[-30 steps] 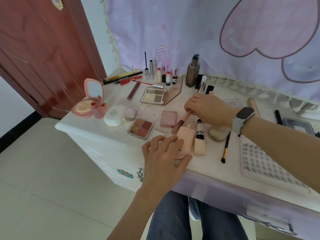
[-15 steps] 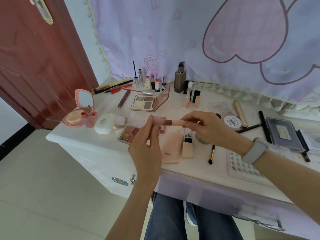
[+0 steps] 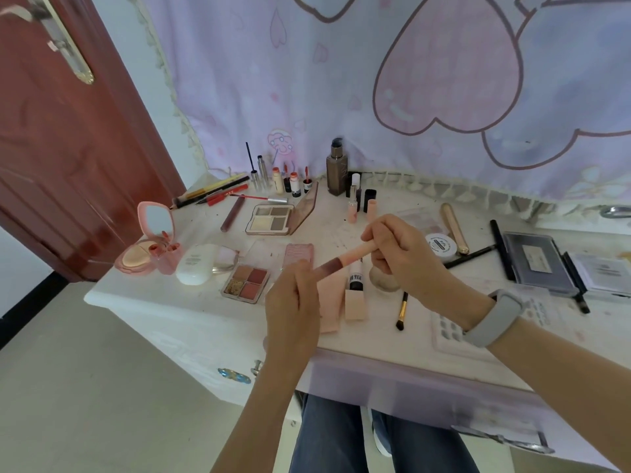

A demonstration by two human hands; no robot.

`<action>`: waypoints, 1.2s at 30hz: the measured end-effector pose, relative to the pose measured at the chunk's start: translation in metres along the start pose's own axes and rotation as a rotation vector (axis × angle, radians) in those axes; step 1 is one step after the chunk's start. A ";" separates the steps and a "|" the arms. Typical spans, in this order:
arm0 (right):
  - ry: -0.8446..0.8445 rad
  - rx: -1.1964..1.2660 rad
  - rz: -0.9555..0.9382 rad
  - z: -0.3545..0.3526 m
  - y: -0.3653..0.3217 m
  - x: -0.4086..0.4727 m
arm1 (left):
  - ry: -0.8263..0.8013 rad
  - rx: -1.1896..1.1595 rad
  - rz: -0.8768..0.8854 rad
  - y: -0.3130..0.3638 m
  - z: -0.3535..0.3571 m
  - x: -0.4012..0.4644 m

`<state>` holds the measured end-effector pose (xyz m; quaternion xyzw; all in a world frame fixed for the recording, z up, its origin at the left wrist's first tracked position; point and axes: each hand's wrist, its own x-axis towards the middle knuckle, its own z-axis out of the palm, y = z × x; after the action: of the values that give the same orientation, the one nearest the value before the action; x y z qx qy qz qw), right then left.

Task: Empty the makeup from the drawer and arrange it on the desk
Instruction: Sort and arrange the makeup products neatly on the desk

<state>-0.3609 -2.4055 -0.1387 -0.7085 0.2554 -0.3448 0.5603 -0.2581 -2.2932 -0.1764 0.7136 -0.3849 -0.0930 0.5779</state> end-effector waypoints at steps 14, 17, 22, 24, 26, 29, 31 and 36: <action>-0.219 -0.092 0.062 -0.025 0.006 -0.002 | -0.203 0.046 0.056 0.013 -0.010 0.012; -0.220 -0.089 0.059 -0.028 0.006 -0.002 | -0.274 0.215 0.189 0.014 -0.011 0.013; -0.263 -0.471 -0.159 -0.043 0.006 -0.001 | -0.304 0.139 0.068 0.012 -0.015 0.020; -0.300 -0.720 -0.266 -0.047 0.010 0.001 | -0.322 0.099 0.037 0.013 -0.015 0.023; -0.306 -0.952 -0.391 -0.051 0.011 0.004 | -0.363 0.086 0.004 0.014 -0.015 0.026; -0.264 -1.147 -0.585 -0.064 0.015 0.013 | -0.437 0.152 0.003 0.015 -0.019 0.032; -0.152 -1.182 -0.560 -0.077 0.017 0.021 | -0.416 0.168 0.031 0.014 -0.024 0.035; 0.165 -0.623 -0.103 -0.098 0.017 0.029 | -0.162 -0.159 -0.132 0.010 -0.031 0.041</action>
<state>-0.4180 -2.4924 -0.1363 -0.8275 0.3569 -0.3343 0.2759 -0.2166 -2.2975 -0.1455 0.6795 -0.3742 -0.2183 0.5921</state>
